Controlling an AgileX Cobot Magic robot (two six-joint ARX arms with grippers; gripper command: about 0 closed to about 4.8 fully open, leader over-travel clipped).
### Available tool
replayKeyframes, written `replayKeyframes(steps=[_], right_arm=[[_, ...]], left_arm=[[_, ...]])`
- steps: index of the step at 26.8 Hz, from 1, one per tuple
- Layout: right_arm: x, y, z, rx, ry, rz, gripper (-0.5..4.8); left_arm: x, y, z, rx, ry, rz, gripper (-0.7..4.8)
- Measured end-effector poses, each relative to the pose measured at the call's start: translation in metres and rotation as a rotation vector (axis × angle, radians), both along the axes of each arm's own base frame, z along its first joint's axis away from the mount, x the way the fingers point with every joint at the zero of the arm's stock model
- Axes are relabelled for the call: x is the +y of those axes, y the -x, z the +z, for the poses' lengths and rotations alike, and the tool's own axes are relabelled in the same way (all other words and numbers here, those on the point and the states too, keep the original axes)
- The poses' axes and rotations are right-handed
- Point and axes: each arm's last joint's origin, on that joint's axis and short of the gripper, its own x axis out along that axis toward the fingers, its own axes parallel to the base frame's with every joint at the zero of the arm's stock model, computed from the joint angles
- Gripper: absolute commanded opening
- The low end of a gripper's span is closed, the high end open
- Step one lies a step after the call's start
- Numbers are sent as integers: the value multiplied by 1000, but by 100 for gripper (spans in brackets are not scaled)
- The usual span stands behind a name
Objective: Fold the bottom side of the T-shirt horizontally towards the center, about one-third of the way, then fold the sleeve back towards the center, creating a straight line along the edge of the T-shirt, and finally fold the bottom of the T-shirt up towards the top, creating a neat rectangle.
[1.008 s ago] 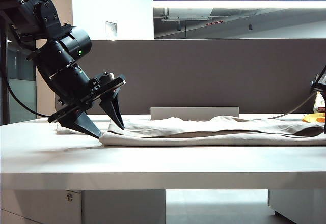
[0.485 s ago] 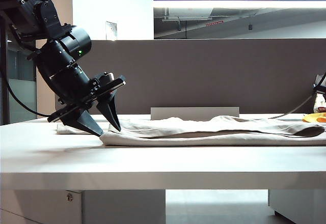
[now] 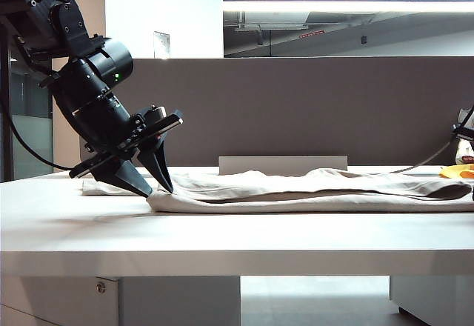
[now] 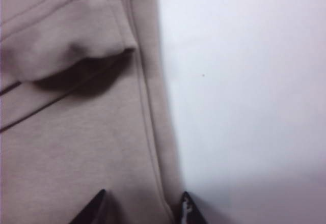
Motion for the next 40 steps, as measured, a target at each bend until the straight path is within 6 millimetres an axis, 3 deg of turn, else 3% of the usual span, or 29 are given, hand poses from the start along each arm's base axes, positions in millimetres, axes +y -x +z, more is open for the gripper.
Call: replayKeyframes(steps=[2,12,24,28,32,40], right_arm=[[1,0,-1,3,-7,4,79],[4,0,-4,12,-52,28,8],[6,8,-2,63,-61,83,-1],[6,15,8,68,-33,91,-1],[-1,21,25,27,-19,72,-1],[-19,38,22,131,-61,45,-1]], left_arm=[[0,0,0,-2,-2,-2,70],[0,0,0,-8,-9,-14,-6],[4,7,-6,37,-110,-53,-6],[4,8,-6,45,-125,-60,-6],[5,11,-5,54,-137,-74,-6],[9,26,4,49,-147,-97,-6]])
